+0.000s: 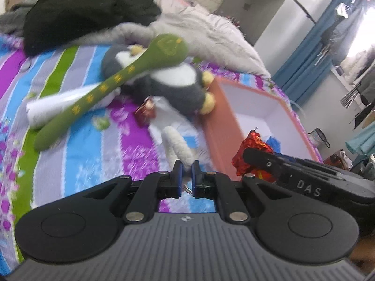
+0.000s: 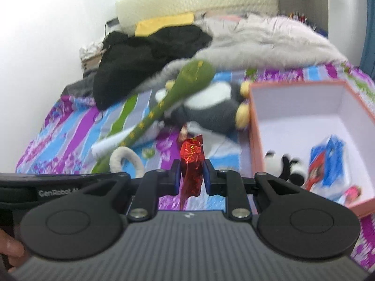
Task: Organize soft objects
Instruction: 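Carry both items over the pink box and open both tools to drop them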
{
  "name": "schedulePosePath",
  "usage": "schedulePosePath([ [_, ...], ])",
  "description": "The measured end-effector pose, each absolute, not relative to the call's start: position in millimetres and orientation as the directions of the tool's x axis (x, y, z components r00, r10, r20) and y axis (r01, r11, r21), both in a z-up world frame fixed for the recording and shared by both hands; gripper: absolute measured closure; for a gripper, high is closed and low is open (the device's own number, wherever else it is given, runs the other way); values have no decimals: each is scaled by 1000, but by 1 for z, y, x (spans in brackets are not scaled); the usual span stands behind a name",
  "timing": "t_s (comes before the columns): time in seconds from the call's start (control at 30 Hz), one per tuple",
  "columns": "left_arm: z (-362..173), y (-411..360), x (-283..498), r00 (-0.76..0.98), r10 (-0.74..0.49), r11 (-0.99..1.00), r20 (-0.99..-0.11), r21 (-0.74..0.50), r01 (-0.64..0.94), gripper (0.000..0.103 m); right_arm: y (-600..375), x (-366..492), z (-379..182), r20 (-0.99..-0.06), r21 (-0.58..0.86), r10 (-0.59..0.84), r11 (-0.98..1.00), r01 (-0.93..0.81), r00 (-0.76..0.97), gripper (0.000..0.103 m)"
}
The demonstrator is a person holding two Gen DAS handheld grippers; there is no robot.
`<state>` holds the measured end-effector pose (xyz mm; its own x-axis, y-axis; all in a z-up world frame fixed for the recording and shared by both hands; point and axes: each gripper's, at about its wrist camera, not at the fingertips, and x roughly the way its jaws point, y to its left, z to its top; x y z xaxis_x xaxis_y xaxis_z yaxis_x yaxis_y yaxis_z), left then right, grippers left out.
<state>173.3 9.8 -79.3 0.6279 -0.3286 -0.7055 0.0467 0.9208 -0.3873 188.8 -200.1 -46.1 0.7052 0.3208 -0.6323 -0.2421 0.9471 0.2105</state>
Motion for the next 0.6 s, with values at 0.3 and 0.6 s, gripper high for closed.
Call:
schedulePosePath([
  [0.3,-31,-33,202,647,-379,915,-661,-372,157,94,-238,201,0,-566,184,283,959,-215,774,79],
  [0.6,0,-94,236,635,-451,891,-628,-360,277,94,-293,213,17,-543,163,201,978,-132,815,79],
])
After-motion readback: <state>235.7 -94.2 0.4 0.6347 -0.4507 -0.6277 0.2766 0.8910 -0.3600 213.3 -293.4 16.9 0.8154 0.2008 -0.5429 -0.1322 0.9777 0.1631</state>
